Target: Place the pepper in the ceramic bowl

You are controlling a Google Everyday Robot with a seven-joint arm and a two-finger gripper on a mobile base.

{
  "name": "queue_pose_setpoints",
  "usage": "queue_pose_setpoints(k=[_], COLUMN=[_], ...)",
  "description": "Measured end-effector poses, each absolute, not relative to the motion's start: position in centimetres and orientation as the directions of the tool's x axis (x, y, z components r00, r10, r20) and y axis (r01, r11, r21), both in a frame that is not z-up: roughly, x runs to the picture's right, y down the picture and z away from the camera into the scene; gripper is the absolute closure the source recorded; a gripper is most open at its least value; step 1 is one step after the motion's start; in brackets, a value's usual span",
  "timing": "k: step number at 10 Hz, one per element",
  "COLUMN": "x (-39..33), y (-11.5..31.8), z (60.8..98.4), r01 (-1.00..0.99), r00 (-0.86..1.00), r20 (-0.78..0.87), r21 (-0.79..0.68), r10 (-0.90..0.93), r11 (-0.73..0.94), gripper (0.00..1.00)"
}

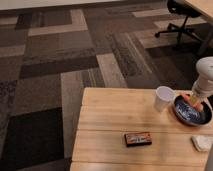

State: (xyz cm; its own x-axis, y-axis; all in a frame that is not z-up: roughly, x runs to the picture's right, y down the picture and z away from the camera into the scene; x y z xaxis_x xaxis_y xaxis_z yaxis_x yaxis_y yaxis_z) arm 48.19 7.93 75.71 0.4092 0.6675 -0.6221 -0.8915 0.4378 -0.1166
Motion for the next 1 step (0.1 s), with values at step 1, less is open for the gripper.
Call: queue_pose_setpoints(k=[1], x=[48.18], y=[7.93], z=[75.71], r01=[-0.891], r00=[0.409], r20=[-0.622], r21=[-0.117], r10=[0.667], r11=[0.438], gripper=[0.20])
